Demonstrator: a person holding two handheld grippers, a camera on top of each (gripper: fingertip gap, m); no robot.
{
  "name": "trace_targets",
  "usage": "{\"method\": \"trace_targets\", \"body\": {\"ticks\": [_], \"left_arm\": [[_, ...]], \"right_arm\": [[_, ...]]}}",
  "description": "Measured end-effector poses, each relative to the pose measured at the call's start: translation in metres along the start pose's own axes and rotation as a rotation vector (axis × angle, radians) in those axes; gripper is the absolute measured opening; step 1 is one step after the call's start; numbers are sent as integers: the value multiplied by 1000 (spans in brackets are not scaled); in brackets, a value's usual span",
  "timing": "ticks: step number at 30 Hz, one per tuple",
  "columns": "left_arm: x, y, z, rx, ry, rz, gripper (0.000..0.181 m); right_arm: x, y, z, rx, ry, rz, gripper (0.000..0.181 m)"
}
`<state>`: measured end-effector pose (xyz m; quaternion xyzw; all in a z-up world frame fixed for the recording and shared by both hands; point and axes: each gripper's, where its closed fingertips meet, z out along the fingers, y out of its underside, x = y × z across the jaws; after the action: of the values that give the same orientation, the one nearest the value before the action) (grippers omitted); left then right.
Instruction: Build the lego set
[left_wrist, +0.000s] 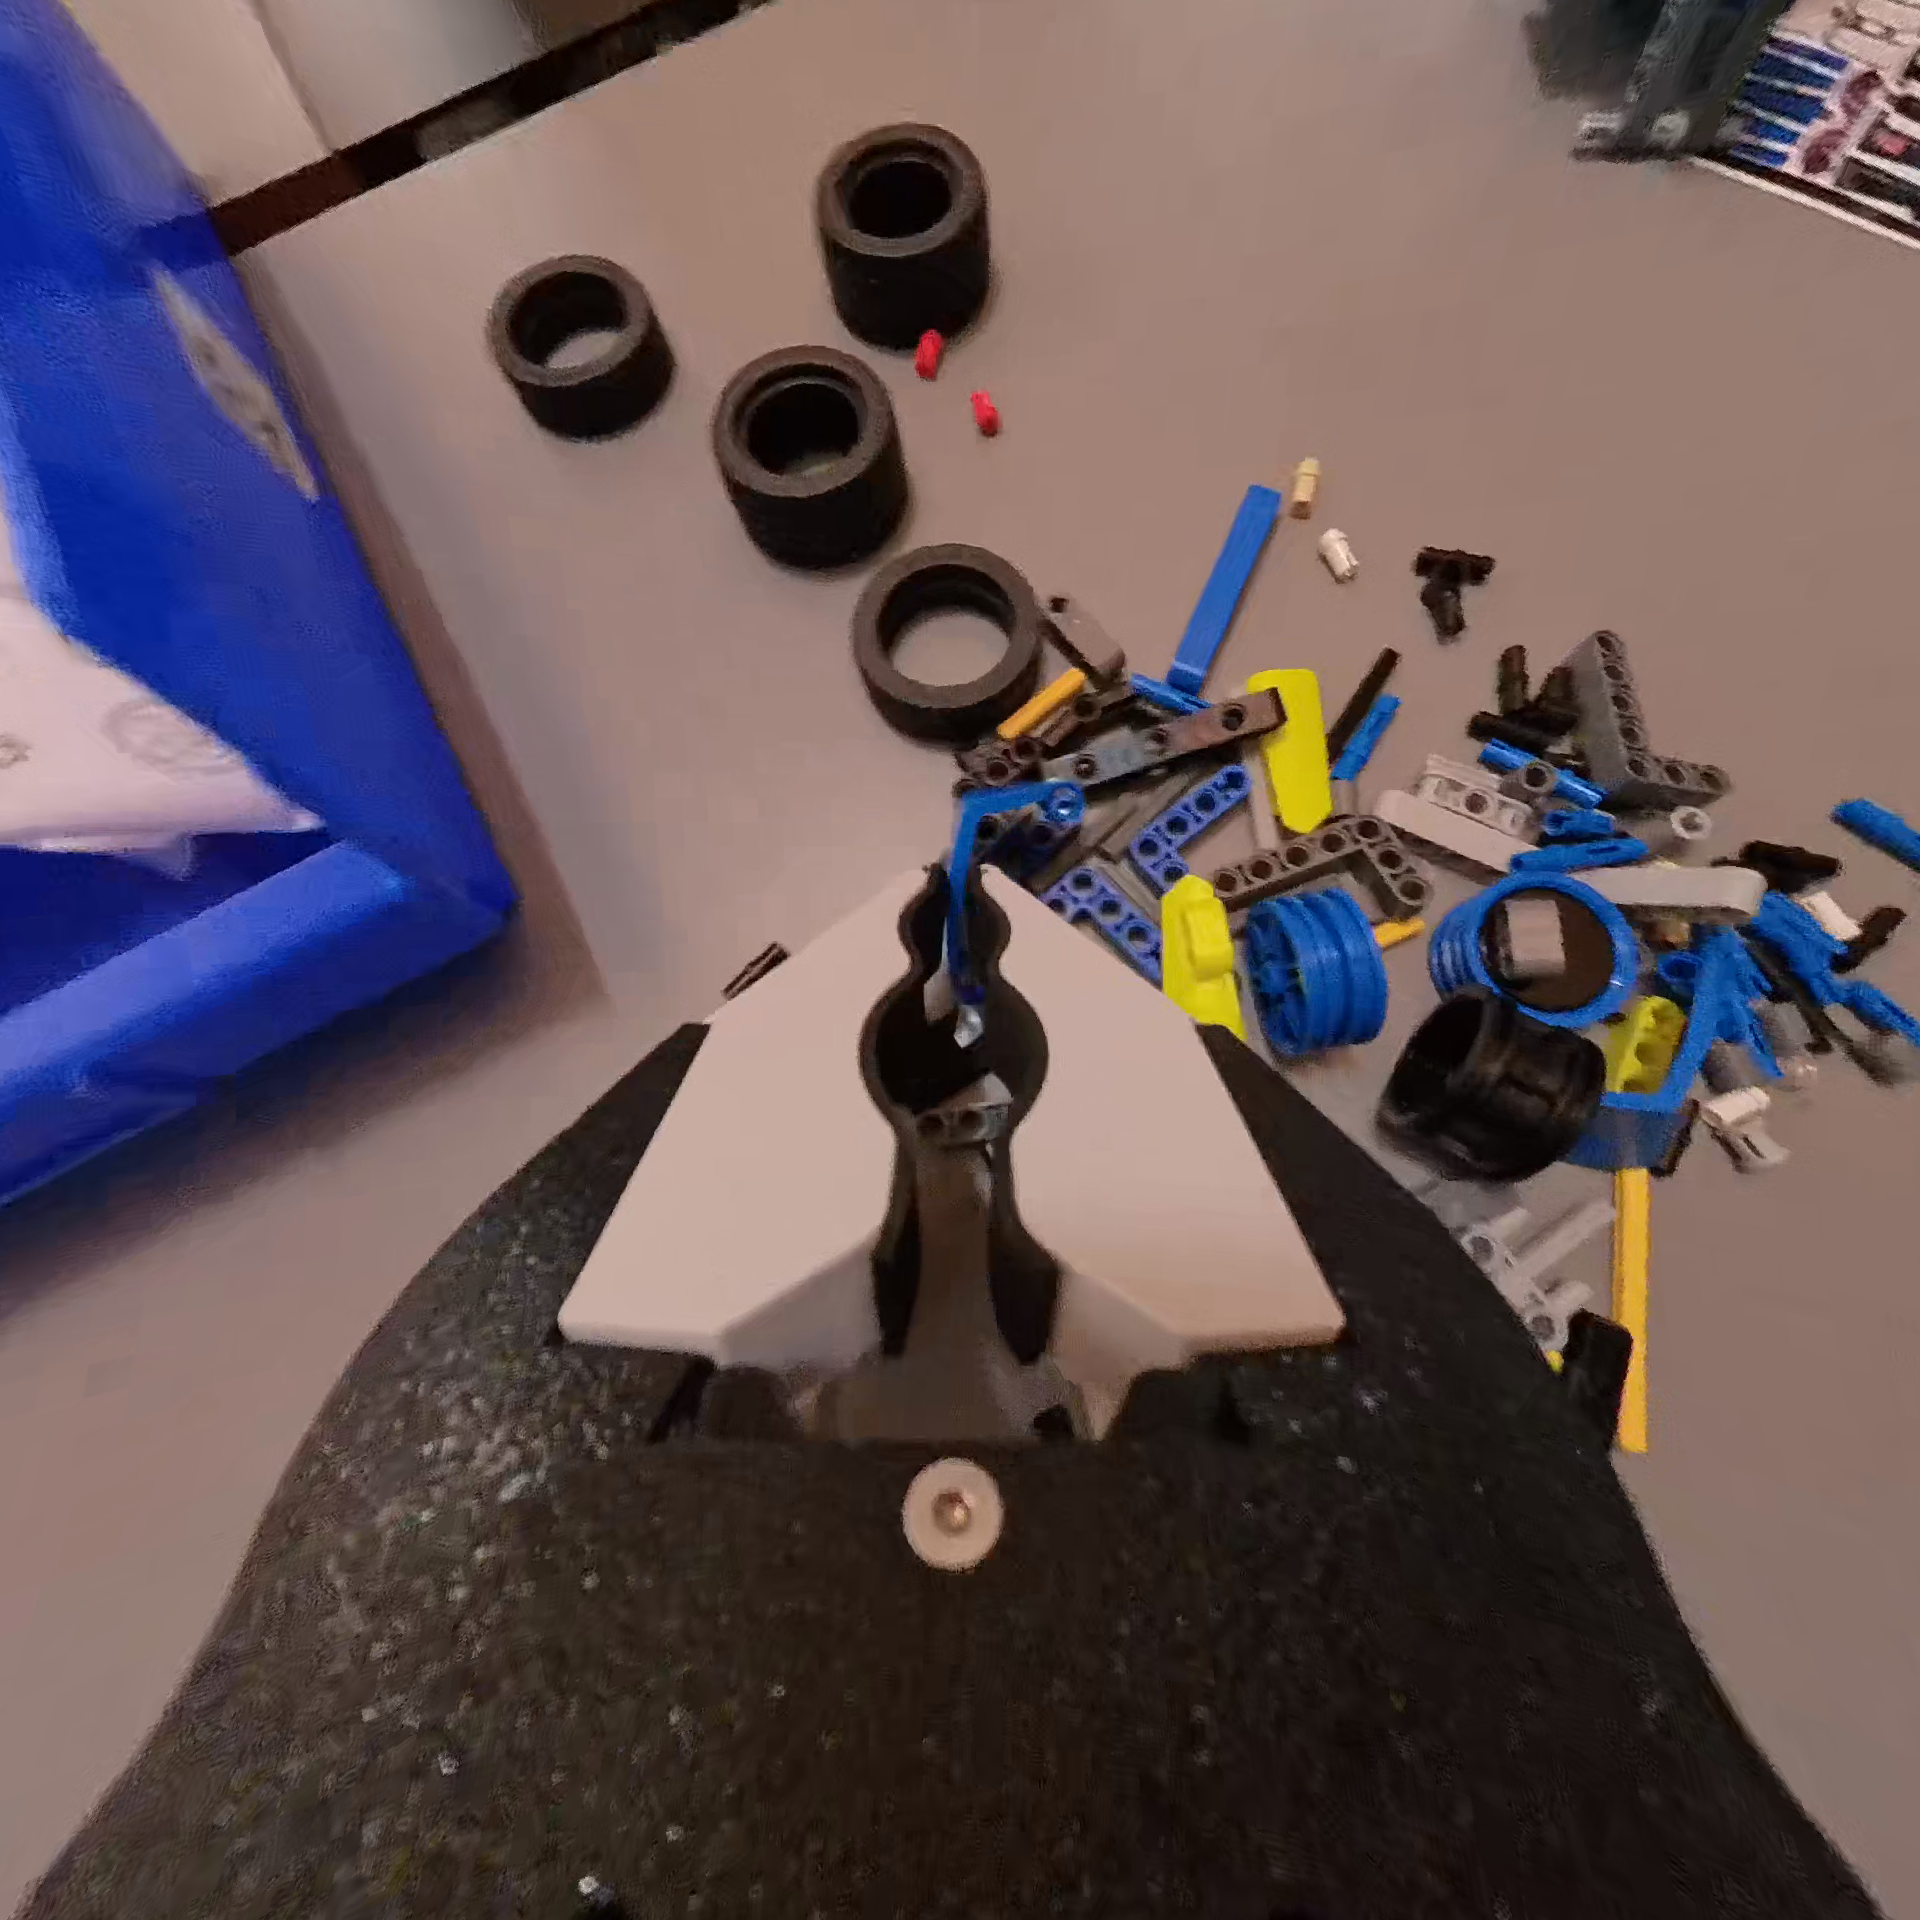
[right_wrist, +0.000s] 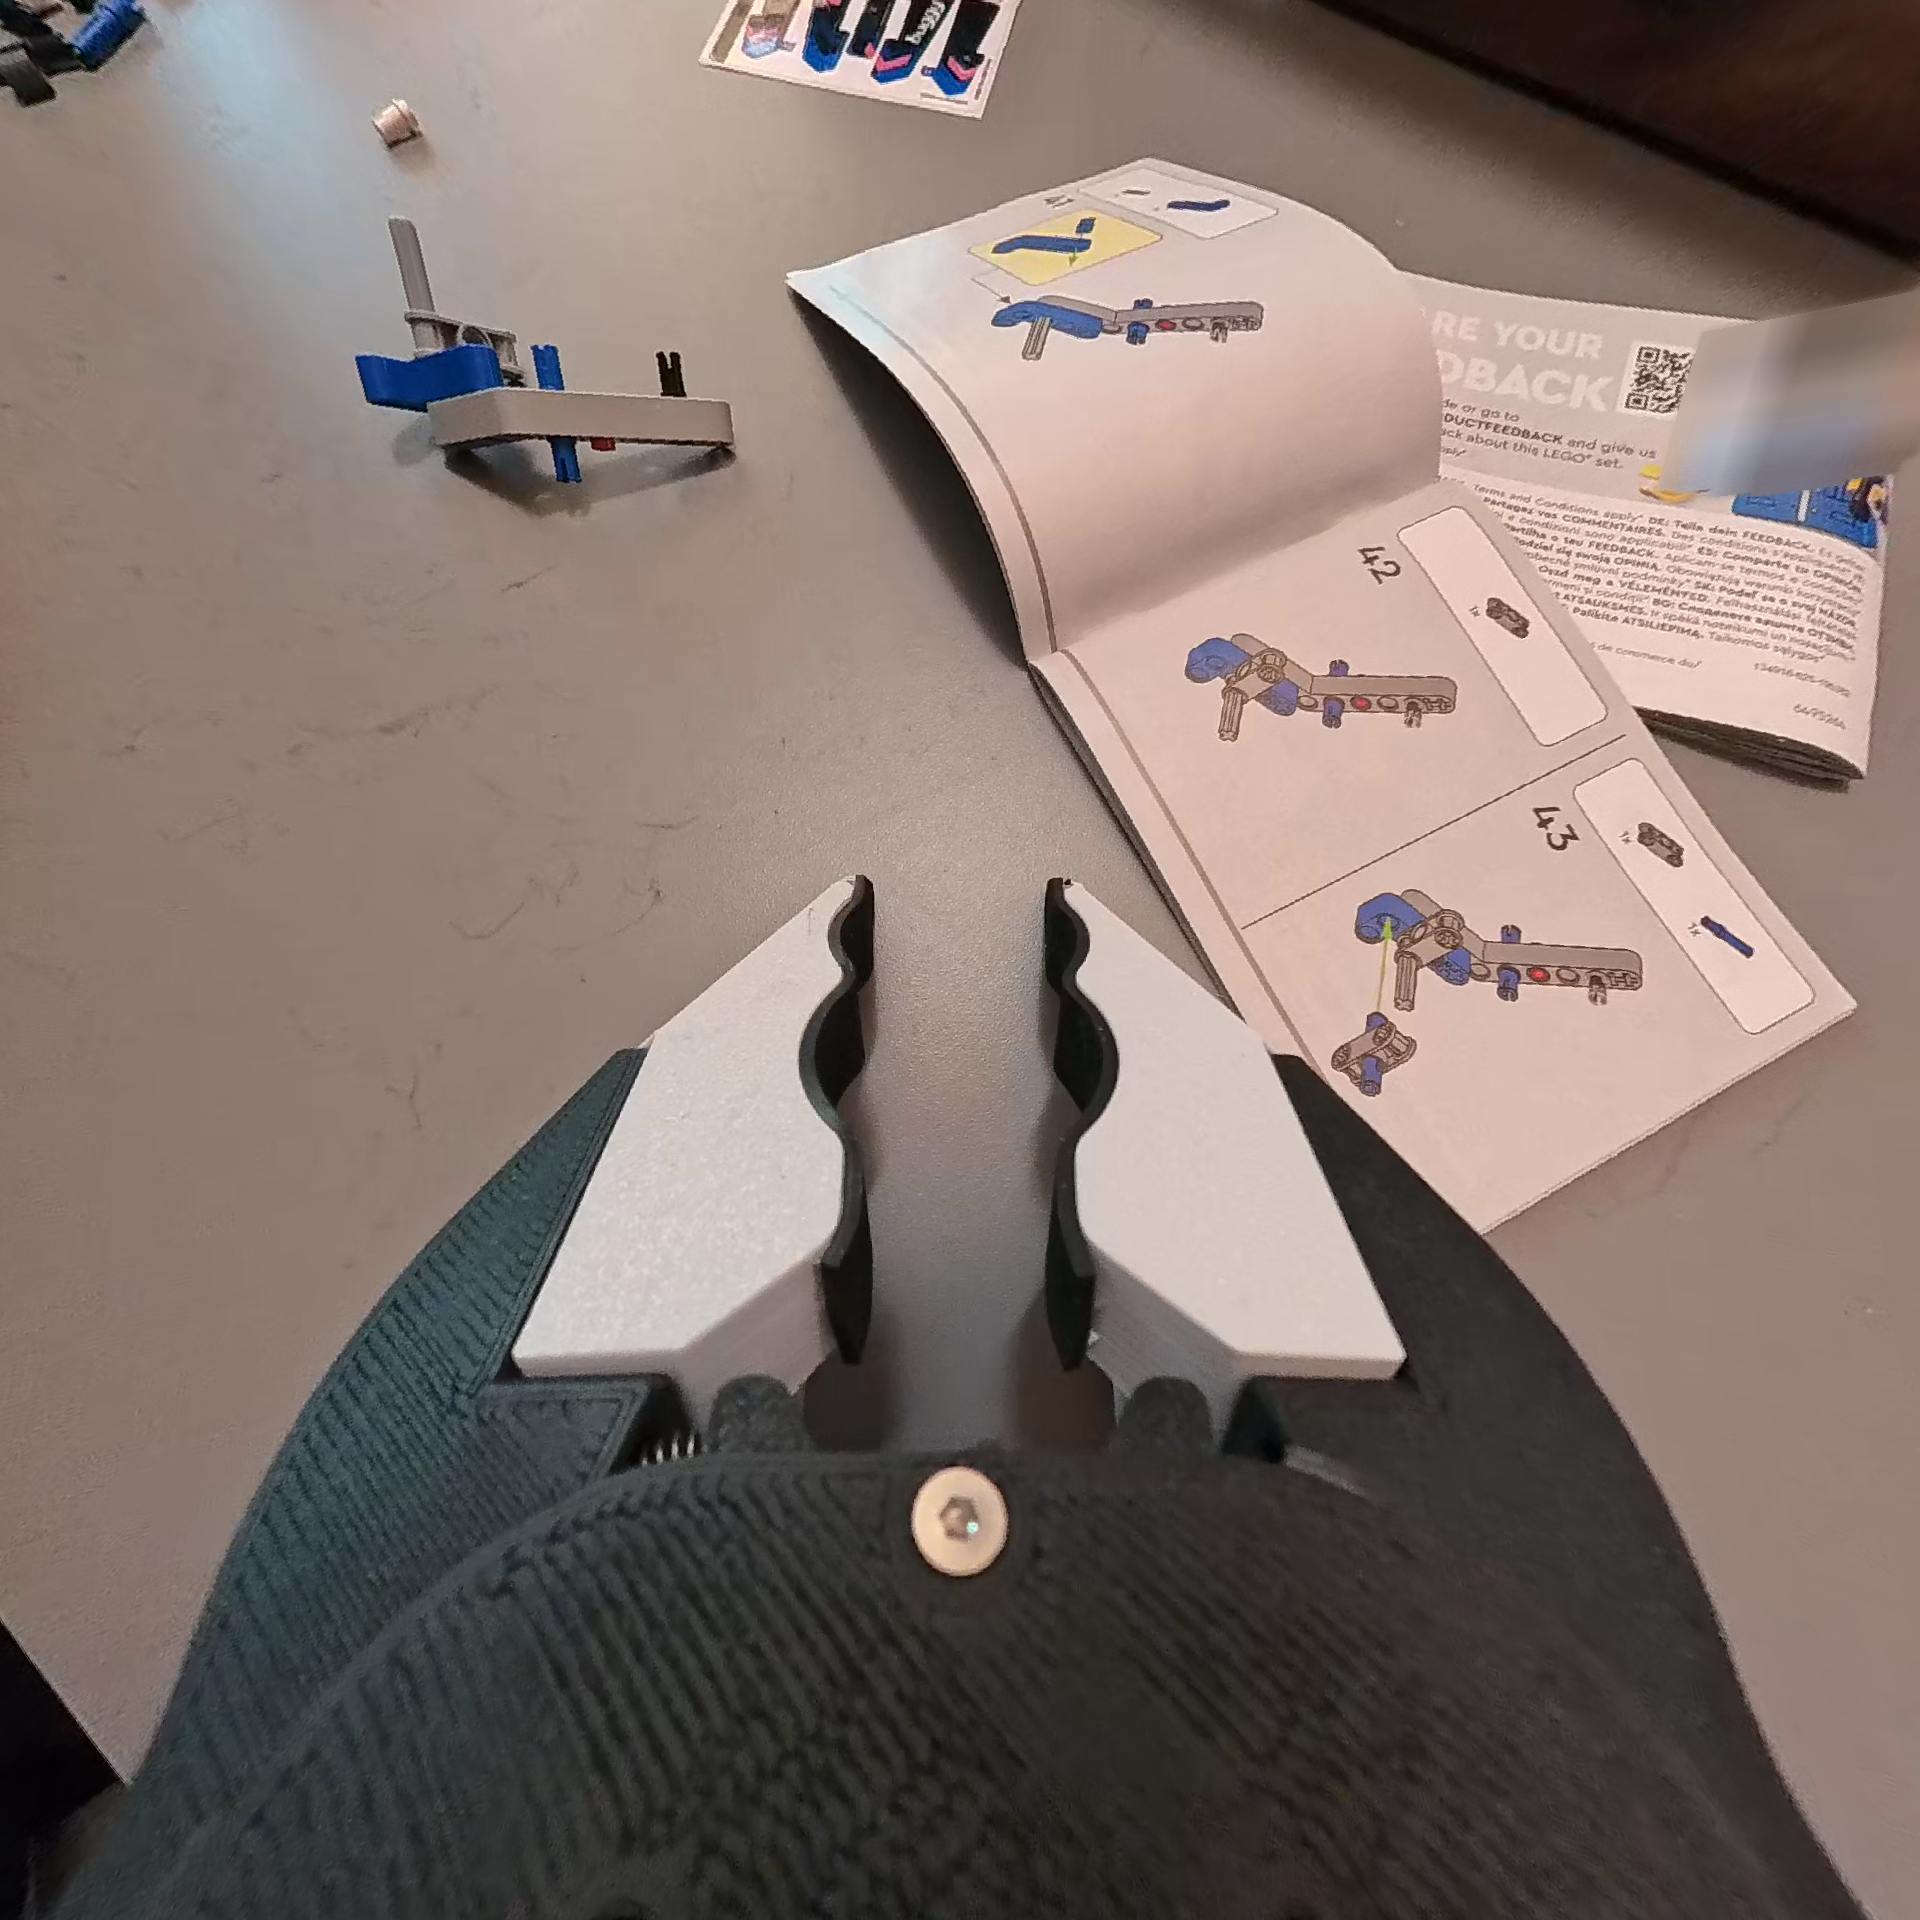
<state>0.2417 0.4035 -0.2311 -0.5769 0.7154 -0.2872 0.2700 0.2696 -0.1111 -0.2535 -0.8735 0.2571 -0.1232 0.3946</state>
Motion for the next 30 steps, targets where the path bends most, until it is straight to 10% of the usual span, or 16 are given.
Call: {"method": "trace_targets", "body": {"ticks": [11,23,30], "left_arm": [[-20,7,-14,-35,-58,-31,15],[75,18,-12,-101,324,187,12],[43,-9,-23,57,174,80,4]], "right_arm": [[0,0,0,0,-1,2,32],[0,0,0,0,0,0,32],[0,0,0,0,4,-8,32]]}}
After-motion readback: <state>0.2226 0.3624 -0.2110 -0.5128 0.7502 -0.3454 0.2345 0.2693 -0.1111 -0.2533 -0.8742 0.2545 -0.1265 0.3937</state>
